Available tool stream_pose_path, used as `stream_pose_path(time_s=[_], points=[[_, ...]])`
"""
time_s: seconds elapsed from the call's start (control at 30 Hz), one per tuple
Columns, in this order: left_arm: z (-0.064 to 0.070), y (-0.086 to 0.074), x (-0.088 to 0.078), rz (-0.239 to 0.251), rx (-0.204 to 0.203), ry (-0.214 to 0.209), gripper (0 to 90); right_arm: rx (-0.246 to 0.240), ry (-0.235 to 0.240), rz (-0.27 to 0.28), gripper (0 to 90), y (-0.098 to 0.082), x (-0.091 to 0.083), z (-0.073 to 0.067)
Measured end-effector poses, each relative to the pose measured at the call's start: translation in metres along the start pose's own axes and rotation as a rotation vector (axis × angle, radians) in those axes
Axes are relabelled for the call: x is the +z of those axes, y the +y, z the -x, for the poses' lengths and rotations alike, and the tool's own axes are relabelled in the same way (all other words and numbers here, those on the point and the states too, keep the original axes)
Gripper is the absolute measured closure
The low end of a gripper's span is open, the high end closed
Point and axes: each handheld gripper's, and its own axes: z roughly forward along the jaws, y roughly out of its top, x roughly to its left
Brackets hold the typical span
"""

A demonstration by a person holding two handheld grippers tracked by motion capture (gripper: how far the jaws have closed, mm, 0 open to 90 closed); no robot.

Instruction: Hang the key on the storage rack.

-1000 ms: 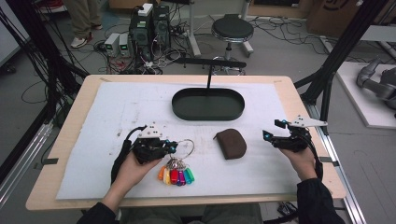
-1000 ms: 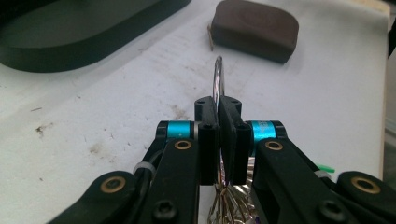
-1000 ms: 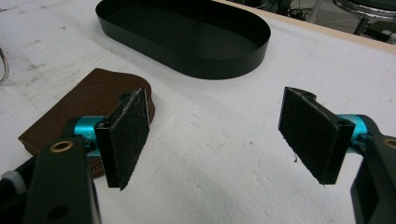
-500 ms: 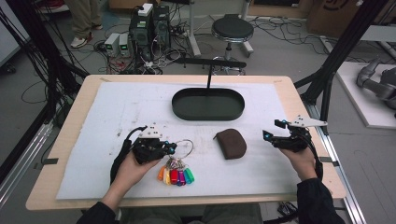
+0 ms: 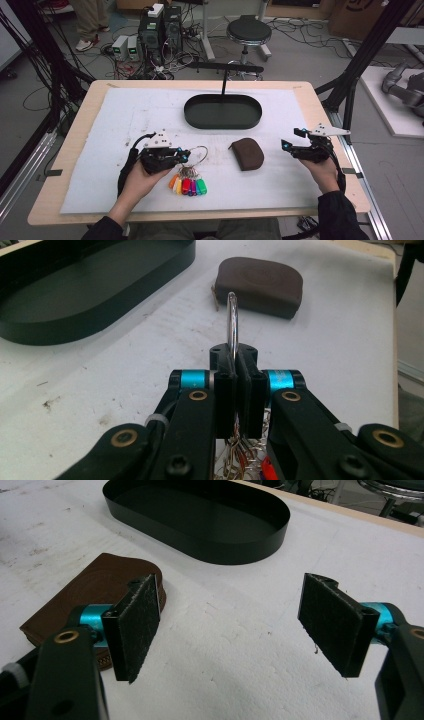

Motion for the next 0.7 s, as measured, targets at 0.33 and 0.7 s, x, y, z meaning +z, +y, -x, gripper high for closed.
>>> stream_pose_path(time_s=[0.33, 0.7], points=[[0.004, 0.016, -0.012, 0.051, 0.042, -0.015, 86.6, 0.0, -0.002, -0.001, 25.3, 0.0, 0.0, 0.001], [0.003, 0.039, -0.022, 0.111, 0.069, -0.012, 86.6, 0.003, -0.002, -0.005, 25.3, 0.0, 0.0, 0.001]])
